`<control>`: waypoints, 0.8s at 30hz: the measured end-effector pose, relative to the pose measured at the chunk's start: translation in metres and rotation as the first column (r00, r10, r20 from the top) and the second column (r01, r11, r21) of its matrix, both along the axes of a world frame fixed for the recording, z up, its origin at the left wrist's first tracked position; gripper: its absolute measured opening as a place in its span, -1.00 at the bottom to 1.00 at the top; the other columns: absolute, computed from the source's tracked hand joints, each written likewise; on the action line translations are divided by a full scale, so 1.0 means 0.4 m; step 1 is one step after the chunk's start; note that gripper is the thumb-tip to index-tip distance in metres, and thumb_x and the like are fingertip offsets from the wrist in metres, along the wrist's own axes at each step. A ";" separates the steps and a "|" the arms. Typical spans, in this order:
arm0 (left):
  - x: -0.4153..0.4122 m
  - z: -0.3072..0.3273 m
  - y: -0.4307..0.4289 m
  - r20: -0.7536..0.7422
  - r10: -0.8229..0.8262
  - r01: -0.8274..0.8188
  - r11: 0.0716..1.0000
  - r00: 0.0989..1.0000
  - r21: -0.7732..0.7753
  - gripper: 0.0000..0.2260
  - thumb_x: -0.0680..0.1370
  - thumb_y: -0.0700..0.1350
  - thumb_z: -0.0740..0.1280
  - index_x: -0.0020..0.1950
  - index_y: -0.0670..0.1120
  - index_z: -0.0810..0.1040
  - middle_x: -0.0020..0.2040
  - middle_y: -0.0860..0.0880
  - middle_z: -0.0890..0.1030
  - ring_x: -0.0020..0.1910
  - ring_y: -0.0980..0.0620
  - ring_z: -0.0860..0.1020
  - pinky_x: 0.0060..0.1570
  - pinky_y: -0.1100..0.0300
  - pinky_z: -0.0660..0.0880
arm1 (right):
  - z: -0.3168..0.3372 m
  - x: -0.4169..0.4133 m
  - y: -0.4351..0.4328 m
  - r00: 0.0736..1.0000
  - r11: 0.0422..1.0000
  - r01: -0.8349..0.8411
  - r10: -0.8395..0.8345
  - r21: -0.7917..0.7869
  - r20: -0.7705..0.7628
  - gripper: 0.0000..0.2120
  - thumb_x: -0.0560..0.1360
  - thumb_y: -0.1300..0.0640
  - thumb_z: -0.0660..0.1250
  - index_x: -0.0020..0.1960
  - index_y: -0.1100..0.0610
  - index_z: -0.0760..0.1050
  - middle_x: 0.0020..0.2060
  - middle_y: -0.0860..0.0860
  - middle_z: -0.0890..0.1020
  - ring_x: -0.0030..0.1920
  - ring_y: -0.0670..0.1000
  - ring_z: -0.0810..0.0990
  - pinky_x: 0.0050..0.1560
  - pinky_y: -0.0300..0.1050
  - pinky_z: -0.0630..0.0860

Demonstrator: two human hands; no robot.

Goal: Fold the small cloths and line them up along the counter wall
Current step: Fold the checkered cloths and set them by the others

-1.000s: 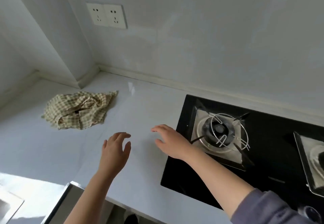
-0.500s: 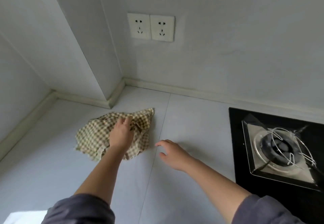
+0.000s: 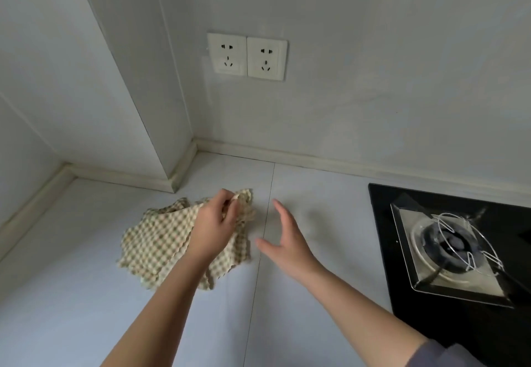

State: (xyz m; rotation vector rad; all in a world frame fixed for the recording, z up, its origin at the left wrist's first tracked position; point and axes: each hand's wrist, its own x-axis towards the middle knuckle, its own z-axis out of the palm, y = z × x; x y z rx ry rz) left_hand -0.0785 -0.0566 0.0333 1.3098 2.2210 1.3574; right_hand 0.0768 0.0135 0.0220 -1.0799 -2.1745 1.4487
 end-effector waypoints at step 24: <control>0.223 -0.207 -0.058 -0.188 -0.074 -0.117 0.551 0.979 -0.826 -0.45 0.62 0.11 0.07 0.55 0.13 -0.08 0.57 0.06 -0.12 0.54 -0.03 -0.07 0.43 -0.20 0.04 | 0.137 0.295 0.181 0.988 0.990 0.132 -0.135 -0.040 -0.077 -0.79 0.54 0.29 0.13 -0.06 0.13 0.52 -0.12 -0.03 0.62 -0.04 -0.08 0.57 -0.06 -0.25 0.47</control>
